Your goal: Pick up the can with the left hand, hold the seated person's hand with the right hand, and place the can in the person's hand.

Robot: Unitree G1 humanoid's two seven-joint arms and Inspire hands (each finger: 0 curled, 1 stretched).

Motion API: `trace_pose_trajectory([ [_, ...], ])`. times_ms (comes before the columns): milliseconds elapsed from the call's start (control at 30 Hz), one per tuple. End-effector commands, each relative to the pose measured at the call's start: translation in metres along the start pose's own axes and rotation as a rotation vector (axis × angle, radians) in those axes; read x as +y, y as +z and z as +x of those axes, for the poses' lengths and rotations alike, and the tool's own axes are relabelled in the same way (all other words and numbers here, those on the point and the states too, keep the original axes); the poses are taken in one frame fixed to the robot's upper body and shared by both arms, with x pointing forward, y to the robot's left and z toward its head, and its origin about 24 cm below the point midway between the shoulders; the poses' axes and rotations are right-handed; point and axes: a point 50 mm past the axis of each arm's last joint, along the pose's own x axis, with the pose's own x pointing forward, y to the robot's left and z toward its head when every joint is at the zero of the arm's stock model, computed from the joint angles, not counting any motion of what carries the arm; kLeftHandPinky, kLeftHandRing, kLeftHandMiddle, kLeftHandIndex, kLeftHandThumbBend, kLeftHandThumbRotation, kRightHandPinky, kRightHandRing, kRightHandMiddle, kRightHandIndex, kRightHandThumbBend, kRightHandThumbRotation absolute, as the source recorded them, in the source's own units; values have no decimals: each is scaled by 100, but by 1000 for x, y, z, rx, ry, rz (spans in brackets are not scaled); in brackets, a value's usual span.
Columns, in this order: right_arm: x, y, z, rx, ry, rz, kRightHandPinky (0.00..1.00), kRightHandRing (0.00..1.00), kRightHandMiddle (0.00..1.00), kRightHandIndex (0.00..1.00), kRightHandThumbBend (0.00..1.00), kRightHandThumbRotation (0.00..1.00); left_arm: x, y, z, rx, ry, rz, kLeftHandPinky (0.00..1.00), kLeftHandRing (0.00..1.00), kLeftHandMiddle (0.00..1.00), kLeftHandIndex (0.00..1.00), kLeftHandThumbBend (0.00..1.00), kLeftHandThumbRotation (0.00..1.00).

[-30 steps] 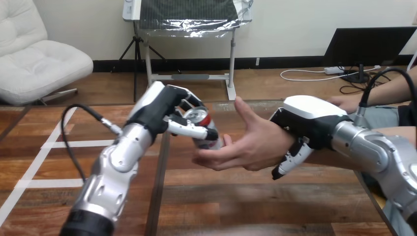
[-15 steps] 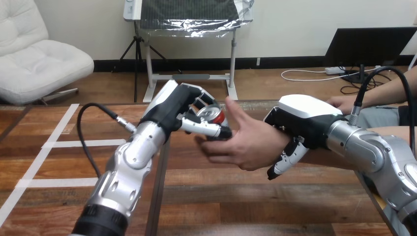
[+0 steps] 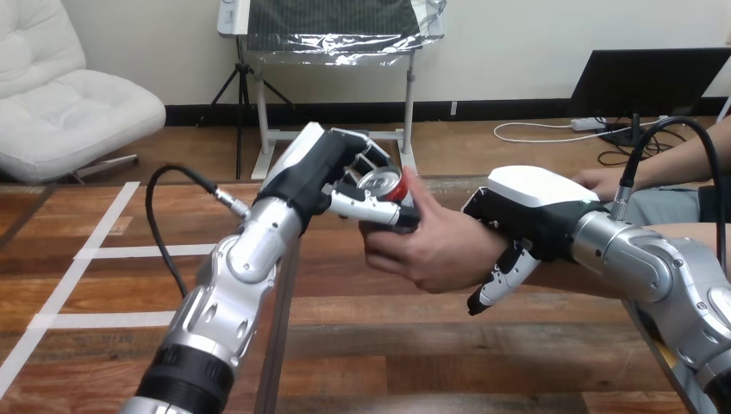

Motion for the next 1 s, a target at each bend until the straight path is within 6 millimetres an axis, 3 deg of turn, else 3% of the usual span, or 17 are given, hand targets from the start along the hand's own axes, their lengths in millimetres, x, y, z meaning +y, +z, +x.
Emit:
trace_pose_trajectory([
  [0, 2, 9, 4, -34, -18, 33, 22, 29, 37, 45, 91, 14, 6, 48, 14, -160, 20, 23, 27, 35, 42, 47, 69, 0],
  [967, 6, 6, 2, -34, -13, 57, 21, 29, 37, 46, 91, 15, 1, 71, 13, -258, 8, 11, 22, 30, 37, 45, 68, 0],
])
